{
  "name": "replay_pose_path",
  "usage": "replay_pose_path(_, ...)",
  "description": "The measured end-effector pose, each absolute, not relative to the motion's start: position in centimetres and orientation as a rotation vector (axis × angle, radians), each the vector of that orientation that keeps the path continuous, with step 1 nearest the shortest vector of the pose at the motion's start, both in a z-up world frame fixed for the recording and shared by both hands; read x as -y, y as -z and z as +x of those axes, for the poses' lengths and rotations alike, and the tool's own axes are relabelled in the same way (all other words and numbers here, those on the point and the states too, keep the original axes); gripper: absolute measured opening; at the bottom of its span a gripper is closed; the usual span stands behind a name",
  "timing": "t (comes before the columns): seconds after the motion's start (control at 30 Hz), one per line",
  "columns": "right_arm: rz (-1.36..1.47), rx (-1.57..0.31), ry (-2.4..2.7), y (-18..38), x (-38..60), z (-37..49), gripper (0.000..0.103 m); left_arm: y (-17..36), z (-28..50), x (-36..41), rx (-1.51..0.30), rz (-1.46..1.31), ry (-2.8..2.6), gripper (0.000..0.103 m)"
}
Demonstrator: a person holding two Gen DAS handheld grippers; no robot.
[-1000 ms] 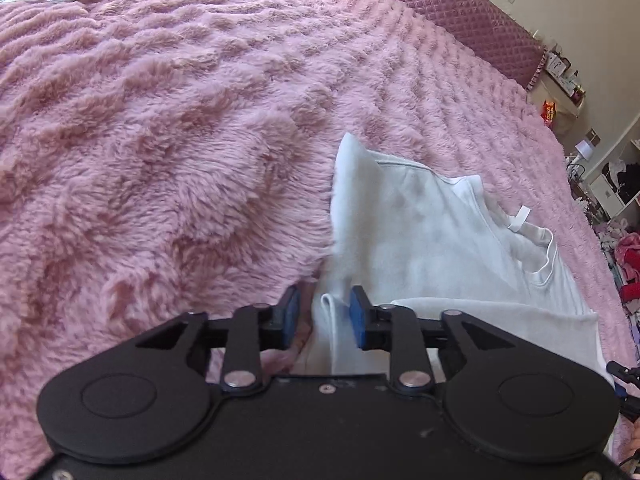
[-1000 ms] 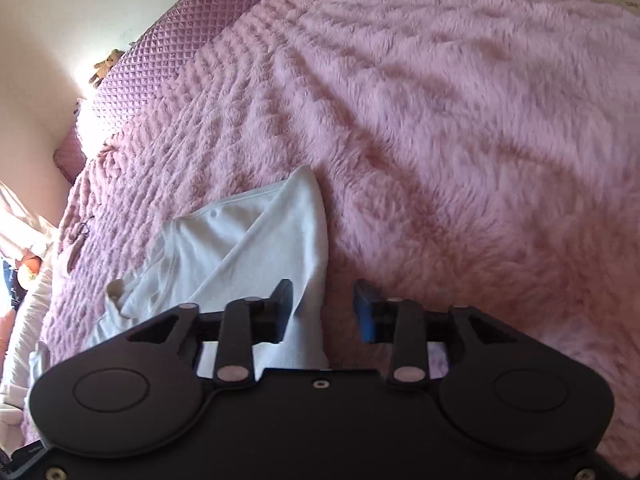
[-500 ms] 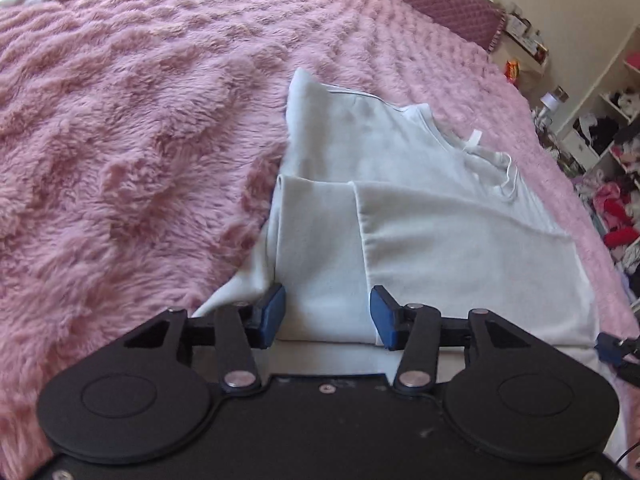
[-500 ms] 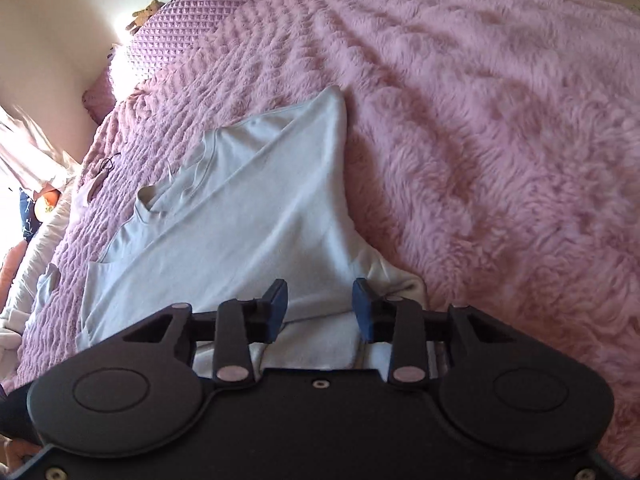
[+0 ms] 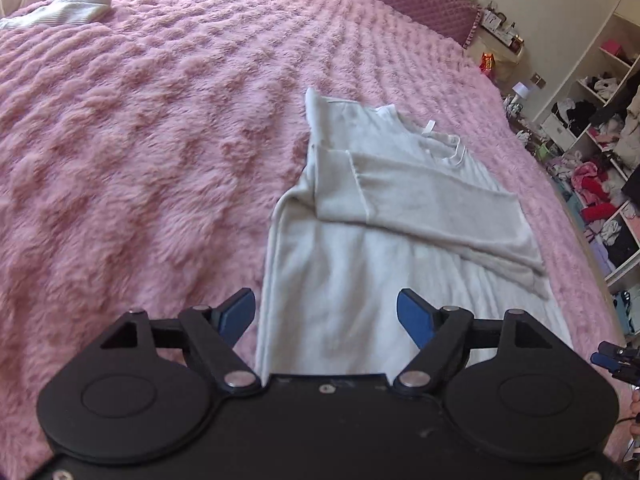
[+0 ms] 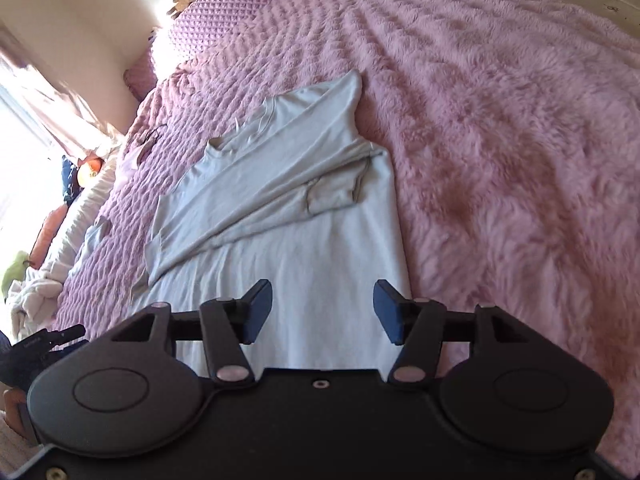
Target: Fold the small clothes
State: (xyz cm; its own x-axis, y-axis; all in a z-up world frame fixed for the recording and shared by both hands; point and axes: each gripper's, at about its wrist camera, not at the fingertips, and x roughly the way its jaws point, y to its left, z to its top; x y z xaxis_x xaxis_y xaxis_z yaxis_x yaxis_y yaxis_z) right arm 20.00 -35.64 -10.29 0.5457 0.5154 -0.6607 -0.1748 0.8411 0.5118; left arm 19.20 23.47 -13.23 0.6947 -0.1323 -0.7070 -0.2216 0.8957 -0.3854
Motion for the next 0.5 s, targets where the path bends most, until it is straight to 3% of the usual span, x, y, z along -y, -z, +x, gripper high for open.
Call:
replay_pose_path(0.2,0.438,-0.983,-0.425,12.6,38.7,15.0,0.058,18.7,10.8,-25.0,-0.909,-0.681,-0.084,0.080)
replay_pose_path(0.5,0.631,-1.039,-0.461,16.3,40.5,13.7,0.059,22.7,9.7,-24.8,-0.956,-1.054,0.116,0.080)
